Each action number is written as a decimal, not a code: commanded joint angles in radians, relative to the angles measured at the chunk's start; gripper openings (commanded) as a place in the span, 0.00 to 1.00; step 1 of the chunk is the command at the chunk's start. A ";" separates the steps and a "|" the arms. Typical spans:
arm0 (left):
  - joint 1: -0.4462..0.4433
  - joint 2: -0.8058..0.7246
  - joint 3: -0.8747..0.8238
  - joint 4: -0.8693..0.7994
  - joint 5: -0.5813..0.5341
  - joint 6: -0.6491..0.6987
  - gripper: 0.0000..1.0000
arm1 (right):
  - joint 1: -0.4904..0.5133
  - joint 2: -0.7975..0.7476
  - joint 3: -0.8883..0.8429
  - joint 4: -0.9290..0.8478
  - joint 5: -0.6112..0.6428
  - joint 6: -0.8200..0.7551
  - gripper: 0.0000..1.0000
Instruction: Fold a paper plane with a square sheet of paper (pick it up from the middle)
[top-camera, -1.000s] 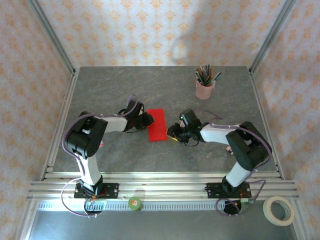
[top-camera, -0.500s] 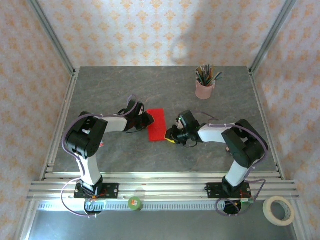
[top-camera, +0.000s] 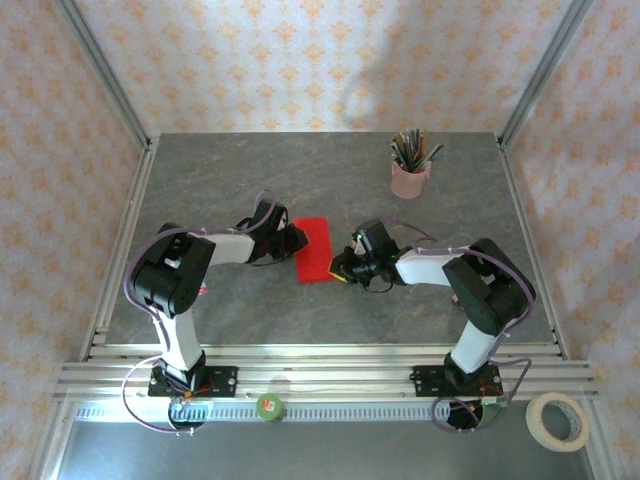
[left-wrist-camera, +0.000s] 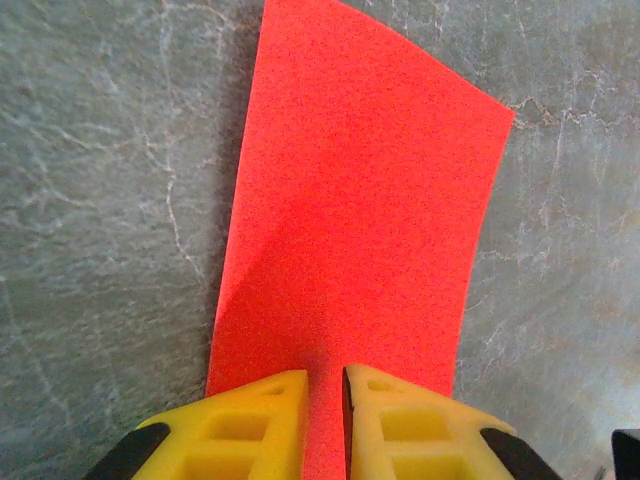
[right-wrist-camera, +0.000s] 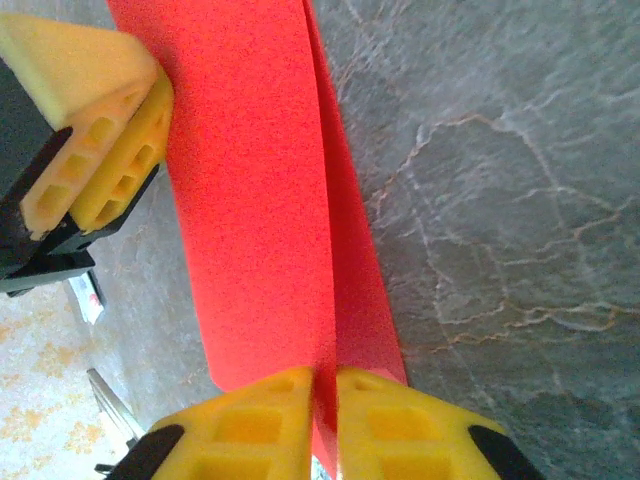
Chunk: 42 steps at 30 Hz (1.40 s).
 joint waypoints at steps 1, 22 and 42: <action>0.003 -0.007 0.030 -0.085 0.036 0.062 0.22 | 0.003 0.004 0.008 -0.015 0.048 0.010 0.07; 0.014 0.083 0.135 -0.180 -0.025 0.155 0.18 | 0.012 -0.081 -0.048 0.038 -0.022 0.014 0.00; 0.009 0.120 0.141 -0.179 -0.003 0.176 0.17 | 0.058 0.139 0.107 0.223 -0.031 0.063 0.00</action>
